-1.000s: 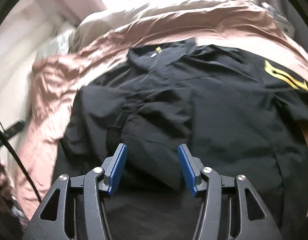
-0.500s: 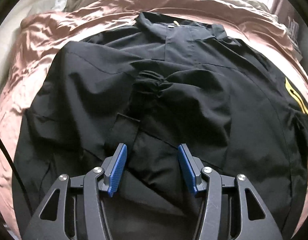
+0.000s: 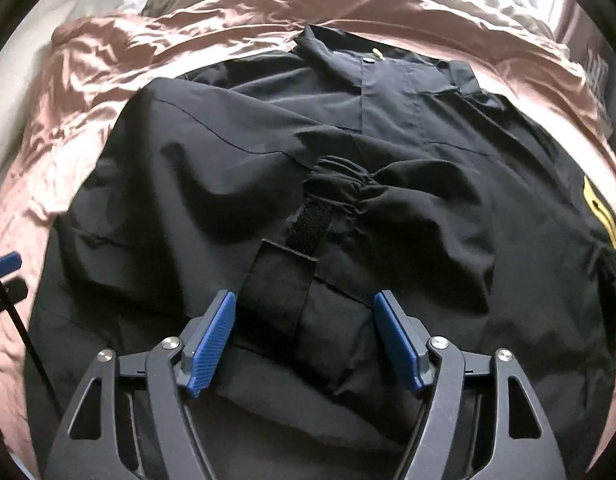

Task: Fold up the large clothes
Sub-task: 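Move the right tool to the other sleeve's gathered cuff and close on it, then lift the held sleeve with the right tool off the duvet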

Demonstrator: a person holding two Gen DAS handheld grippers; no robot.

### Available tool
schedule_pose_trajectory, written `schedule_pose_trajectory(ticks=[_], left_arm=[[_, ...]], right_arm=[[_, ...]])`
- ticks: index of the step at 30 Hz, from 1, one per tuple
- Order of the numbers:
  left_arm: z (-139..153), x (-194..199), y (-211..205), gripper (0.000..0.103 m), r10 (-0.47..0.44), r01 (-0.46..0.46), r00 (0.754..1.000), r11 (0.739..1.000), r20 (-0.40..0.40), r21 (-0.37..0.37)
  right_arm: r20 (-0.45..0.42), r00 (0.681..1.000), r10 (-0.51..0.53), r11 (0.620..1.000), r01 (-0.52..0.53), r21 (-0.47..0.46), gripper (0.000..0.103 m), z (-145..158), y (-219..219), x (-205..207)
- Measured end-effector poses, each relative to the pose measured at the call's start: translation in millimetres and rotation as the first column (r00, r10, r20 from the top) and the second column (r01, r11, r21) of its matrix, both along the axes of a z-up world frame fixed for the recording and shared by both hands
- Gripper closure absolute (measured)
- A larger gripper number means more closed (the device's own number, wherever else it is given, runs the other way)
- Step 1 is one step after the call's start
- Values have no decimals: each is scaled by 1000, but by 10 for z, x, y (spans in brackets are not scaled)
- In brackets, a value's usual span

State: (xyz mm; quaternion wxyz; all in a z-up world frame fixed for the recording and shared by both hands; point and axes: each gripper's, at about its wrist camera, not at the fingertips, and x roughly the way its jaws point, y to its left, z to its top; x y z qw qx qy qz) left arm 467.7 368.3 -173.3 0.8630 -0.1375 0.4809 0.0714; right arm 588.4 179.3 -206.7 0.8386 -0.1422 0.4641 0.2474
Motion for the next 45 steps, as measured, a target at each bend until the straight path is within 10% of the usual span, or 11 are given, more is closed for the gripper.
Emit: schedule_pose_trajectory(ticks=[7, 19, 28, 36, 45], left_arm=[[-268, 222, 44, 70, 37, -33, 997, 998, -67, 58], [-251, 165, 183, 73, 96, -95, 995, 995, -39, 35], [-198, 179, 94, 73, 95, -93, 995, 994, -28, 49], [-232, 301, 45, 73, 71, -69, 997, 996, -32, 52], [-292, 306, 252, 73, 165, -164, 985, 986, -42, 19]], right_arm=[[21, 995, -96, 995, 96, -8, 33, 114, -383, 184], [16, 912, -411, 901, 403, 160, 33, 549, -1972, 483], [-287, 891, -351, 846, 433, 311, 33, 238, -2346, 430], [-317, 892, -323, 837, 426, 345, 82, -169, -2212, 940], [-320, 898, -303, 817, 418, 397, 87, -226, -2230, 1007]])
